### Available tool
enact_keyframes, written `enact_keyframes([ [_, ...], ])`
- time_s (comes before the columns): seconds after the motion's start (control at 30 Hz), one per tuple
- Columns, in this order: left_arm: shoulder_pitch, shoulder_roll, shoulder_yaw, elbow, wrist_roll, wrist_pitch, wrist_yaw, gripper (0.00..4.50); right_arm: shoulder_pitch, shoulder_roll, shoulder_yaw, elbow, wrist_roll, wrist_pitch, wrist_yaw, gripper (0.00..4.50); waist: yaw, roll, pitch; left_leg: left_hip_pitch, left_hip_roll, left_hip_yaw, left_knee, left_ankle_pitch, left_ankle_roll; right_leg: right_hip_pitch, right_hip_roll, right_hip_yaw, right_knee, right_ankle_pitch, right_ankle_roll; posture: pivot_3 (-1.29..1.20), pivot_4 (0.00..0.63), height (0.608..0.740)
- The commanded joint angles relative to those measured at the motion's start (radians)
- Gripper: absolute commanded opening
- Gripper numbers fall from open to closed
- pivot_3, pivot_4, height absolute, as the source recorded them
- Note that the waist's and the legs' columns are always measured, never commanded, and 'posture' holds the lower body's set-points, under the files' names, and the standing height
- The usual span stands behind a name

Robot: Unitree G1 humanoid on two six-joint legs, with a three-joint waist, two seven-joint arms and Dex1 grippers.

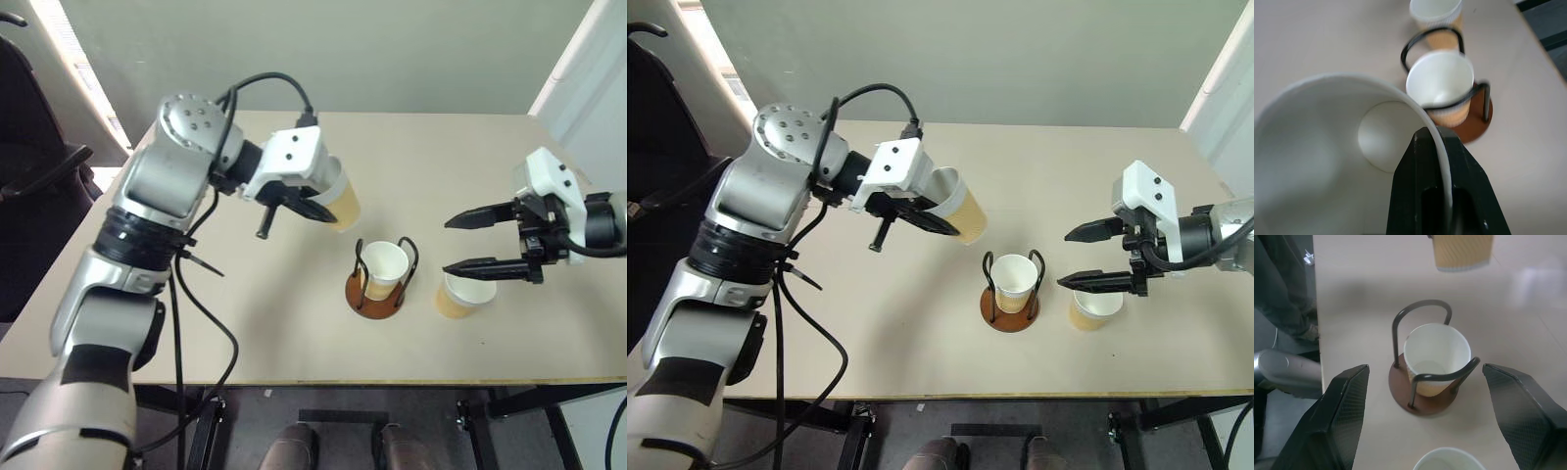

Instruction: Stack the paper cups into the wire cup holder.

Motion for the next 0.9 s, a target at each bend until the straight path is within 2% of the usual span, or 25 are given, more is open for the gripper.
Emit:
enact_keyframes([
  [0.03, -0.071, -0.029, -0.035, 0.002, -0.062, -0.025, -0.043, 0.04, 0.011, -0.039, -0.086, -0.049, 0.041, 0.015, -0.015, 3.83, 0.000, 0.000, 0.000, 0.000, 0.000, 0.000, 0.000, 0.000, 0.000, 0.000, 0.000, 0.000, 0.000, 0.000, 0.001, 0.00, 0.150, 0.740],
  [0.27, -0.143, -0.103, -0.103, 0.087, -0.108, -0.070, -0.043, 0.04, 0.049, -0.054, -0.138, -0.100, 0.087, 0.053, -0.061, 3.83, 0.001, 0.000, 0.000, 0.000, 0.000, 0.001, 0.003, -0.001, 0.002, 0.001, 0.000, 0.000, 0.000, 0.001, 0.003, 0.00, 0.150, 0.740],
  [0.6, -0.120, -0.131, -0.243, 0.159, -0.092, -0.172, -0.043, 0.04, 0.104, -0.065, -0.198, -0.147, 0.138, 0.083, -0.125, 3.83, 0.004, 0.000, 0.000, -0.001, 0.000, 0.002, 0.007, -0.002, 0.004, 0.002, 0.000, 0.001, 0.000, 0.000, 0.007, 0.00, 0.150, 0.740],
  [0.9, -0.104, -0.181, -0.269, 0.219, -0.044, -0.244, -0.043, 0.04, 0.136, -0.086, -0.236, -0.179, 0.184, 0.106, -0.161, 3.83, 0.006, 0.000, 0.000, -0.002, -0.001, 0.002, 0.015, -0.004, 0.006, 0.005, 0.000, 0.001, 0.000, -0.001, 0.010, 0.00, 0.150, 0.740],
])
